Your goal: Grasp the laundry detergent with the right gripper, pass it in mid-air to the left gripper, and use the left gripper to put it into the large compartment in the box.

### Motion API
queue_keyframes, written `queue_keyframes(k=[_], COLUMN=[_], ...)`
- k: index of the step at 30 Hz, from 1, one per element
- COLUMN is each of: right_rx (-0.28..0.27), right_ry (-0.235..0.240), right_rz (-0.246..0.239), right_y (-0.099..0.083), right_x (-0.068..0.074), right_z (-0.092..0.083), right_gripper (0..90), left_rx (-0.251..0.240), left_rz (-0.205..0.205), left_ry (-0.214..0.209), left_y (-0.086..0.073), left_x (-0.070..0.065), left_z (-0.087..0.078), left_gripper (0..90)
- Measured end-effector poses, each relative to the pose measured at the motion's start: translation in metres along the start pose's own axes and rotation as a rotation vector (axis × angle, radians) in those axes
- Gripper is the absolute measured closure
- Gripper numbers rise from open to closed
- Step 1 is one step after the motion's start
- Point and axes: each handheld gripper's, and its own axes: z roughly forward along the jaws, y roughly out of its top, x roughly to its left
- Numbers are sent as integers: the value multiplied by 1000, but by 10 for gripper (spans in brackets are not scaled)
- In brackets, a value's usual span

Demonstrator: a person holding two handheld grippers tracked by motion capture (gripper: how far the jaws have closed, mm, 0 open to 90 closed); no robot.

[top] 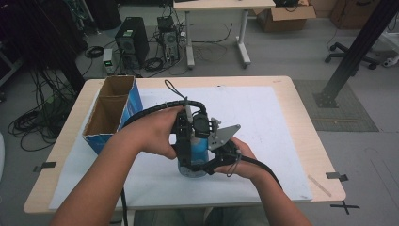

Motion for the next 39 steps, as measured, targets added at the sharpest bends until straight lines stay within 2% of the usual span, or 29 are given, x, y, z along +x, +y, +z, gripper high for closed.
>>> queue_keyframes(k=[4, 17, 21, 22, 39], right_rx=[-17, -6, -9, -9, -15], right_ry=[2, -6, 3, -3, -8], right_rz=[-6, -18, 2, -12, 2], right_y=[4, 4, 4, 4, 4], right_x=[1, 3, 4, 3, 3], right_z=[2, 6, 6, 7, 8], right_gripper=[443, 442, 442, 442, 443], left_rx=[2, 16, 20, 21, 12], left_rz=[3, -3, 6, 6, 16], left_ry=[5, 11, 8, 6, 1], left_y=[1, 1, 2, 2, 2], left_x=[-1, -3, -2, -2, -2], left_z=[0, 3, 4, 5, 6], left_gripper=[4, 12, 39, 45, 168])
